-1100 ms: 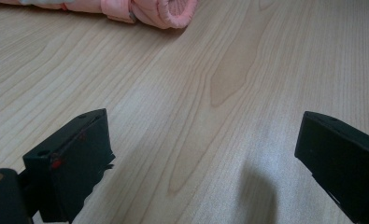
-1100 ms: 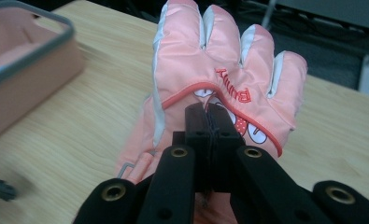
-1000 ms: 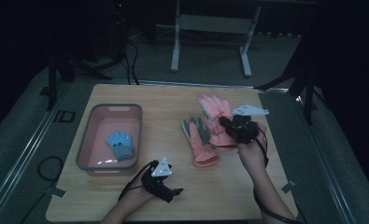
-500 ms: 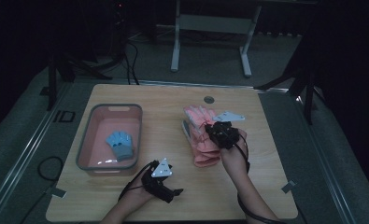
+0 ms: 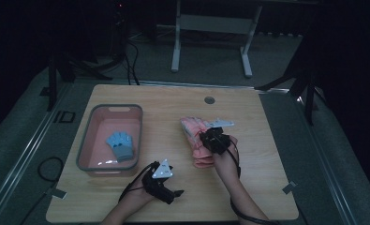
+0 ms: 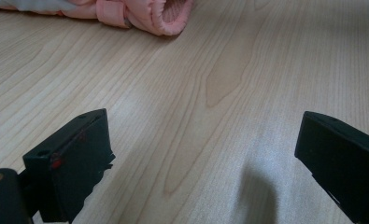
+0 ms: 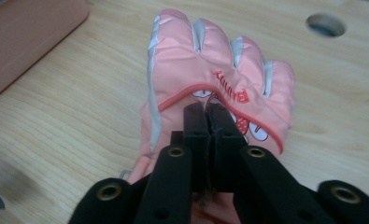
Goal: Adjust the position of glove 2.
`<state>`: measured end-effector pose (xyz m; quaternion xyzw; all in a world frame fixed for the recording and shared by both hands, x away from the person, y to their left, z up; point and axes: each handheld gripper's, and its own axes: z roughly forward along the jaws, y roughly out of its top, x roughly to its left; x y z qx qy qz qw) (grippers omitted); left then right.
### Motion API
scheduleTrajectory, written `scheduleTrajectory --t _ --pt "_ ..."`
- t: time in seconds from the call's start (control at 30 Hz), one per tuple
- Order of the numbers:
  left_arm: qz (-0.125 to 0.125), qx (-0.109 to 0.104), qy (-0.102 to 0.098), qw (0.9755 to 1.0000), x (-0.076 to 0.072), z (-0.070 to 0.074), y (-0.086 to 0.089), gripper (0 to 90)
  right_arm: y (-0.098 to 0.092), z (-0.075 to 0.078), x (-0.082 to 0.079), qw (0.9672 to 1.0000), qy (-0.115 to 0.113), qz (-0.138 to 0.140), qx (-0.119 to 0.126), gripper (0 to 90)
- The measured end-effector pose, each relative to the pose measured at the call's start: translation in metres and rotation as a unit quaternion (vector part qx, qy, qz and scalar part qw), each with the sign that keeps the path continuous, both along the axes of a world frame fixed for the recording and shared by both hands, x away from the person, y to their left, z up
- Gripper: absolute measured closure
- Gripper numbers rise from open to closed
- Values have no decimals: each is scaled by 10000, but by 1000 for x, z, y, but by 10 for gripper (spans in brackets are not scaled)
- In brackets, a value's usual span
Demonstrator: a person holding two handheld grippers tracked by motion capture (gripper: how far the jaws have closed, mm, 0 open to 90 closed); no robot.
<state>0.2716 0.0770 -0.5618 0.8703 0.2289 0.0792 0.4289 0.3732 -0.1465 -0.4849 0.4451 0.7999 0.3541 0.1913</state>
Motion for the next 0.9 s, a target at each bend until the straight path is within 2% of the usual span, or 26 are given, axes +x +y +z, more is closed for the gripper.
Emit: scheduleTrajectory --t 0.03,0.13,0.27,0.5,0.67,0.8,0.83,0.9 --pt "-7 14 -2 10000 0 0 0 39 2 -6 1 10000 79 17 23 799" --pt "-11 18 0 10000 0 0 0 39 3 -11 0 10000 31 12 -60 790" --pt "-16 36 20 10000 0 -1 0 39 0 -12 1 9999 102 -13 36 769" --pt "-3 24 24 10000 1 -1 0 39 -6 -2 0 9996 73 159 231 542" --pt "-29 -1 46 10000 1 0 0 49 -12 11 -4 9992 -59 308 248 390" --pt "-6 -10 62 10000 1 0 1 49 -20 21 -6 9979 -69 503 411 248" --pt "-6 -10 62 10000 1 0 1 49 -20 21 -6 9979 -69 503 411 248" --pt "5 27 63 10000 1 1 0 49 -29 29 -7 9960 -59 673 587 148"
